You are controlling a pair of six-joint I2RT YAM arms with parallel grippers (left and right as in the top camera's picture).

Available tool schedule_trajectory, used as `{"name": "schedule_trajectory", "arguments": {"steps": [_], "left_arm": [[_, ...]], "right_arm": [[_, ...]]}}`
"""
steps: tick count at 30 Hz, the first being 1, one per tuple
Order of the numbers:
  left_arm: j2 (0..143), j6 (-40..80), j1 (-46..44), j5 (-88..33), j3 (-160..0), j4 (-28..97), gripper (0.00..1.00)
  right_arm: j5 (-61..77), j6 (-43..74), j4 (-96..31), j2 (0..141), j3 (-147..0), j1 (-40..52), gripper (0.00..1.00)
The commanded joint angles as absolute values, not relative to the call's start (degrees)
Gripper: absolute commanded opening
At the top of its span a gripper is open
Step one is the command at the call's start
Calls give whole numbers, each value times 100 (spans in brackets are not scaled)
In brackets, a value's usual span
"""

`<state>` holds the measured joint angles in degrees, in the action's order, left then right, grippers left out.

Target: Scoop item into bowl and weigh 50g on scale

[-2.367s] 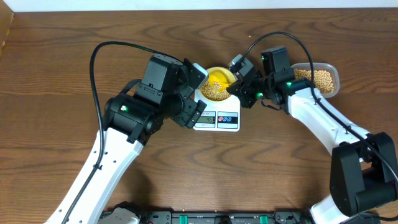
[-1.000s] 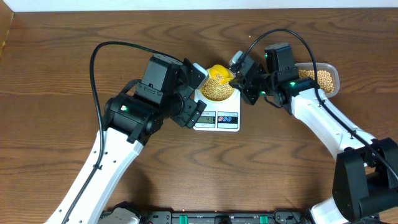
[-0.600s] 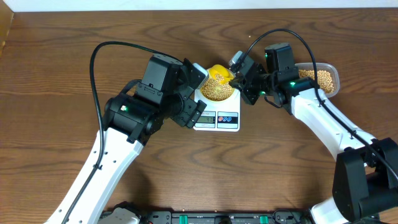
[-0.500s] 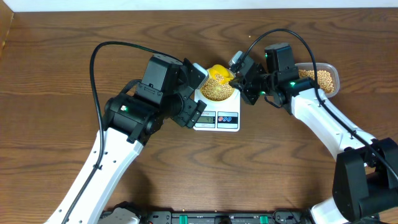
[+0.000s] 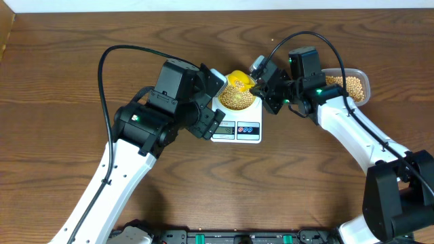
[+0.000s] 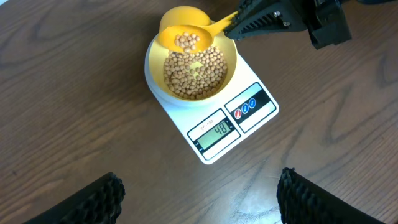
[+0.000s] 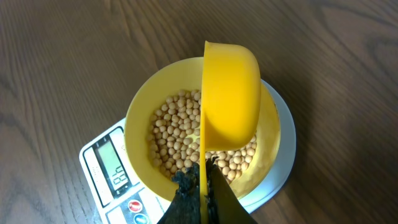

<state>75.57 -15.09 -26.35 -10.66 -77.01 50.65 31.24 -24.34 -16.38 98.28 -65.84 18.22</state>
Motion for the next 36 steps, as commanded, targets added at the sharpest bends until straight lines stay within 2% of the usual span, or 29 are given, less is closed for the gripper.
{"name": "schedule_trajectory", "arguments": {"steps": [1,13,19,36], "left_arm": [[7561,-1562,-2611,-1135,-7747,5074,81],[7561,-1562,-2611,-1135,-7747,5074,81],[7561,-1562,-2611,-1135,-7747,5074,81],[7561,-1562,-2611,-1135,-7747,5074,81]], "right_arm": [[3144,-2497,-1603,9686,-6709,1841,1],[3146,-2493,-1179,9686,-6709,1848,1],[3162,-2497,-1656,9686,-6707,1846,1],[3164,-2495,-1518,9686,-6707,1848,1]]}}
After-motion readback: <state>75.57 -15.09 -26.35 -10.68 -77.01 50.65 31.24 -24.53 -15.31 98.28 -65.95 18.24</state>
